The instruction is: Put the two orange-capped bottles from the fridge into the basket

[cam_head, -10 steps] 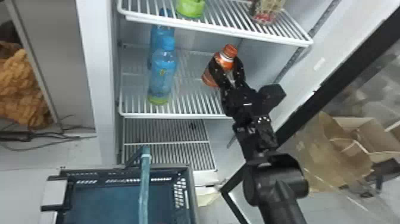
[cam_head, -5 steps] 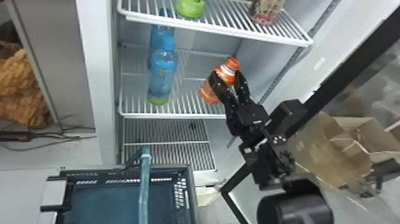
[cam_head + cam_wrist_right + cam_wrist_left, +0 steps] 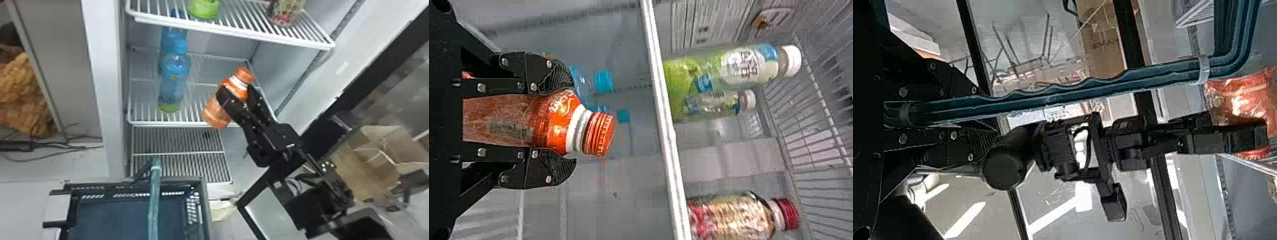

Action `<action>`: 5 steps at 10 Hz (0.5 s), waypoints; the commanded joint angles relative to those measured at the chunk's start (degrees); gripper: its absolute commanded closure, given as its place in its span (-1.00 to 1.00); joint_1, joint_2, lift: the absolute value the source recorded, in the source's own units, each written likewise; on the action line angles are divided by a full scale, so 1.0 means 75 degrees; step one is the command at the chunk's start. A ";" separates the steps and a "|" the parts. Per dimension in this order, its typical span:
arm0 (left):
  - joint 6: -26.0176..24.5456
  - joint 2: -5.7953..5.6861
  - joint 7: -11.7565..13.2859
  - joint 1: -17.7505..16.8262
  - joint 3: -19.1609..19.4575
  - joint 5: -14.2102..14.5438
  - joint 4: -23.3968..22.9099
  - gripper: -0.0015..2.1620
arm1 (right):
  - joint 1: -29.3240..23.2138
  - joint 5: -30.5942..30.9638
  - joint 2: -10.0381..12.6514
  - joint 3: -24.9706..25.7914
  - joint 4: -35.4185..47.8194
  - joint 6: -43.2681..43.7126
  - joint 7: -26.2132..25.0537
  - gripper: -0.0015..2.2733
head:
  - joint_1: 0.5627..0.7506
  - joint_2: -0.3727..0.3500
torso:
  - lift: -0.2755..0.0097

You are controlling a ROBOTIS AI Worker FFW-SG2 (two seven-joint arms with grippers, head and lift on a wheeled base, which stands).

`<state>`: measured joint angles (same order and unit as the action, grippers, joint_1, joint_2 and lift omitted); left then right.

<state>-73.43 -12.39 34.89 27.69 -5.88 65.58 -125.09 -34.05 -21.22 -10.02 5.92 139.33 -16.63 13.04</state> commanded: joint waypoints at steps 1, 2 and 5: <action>0.0004 0.0000 0.0000 0.0001 -0.0008 0.0000 0.0001 0.11 | -0.0260 -0.0217 0.0000 0.0003 0.0557 -0.0819 0.0125 -0.23 | 0.41 -0.94 | -0.72; 0.0004 0.0000 0.0012 0.0001 -0.0008 0.0000 0.0001 0.11 | -0.0466 -0.0354 -0.0012 0.0018 0.1007 -0.1513 0.0195 -0.23 | 0.41 -0.94 | -0.72; 0.0004 0.0012 0.0012 0.0038 0.0022 0.0000 0.0001 0.11 | -0.0579 -0.0461 0.0024 0.0201 0.1626 -0.3519 0.0664 -0.23 | 0.41 -0.94 | -0.72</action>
<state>-73.43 -12.30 34.98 27.88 -5.72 65.54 -125.09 -38.37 -24.71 -9.87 7.29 150.60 -40.08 18.01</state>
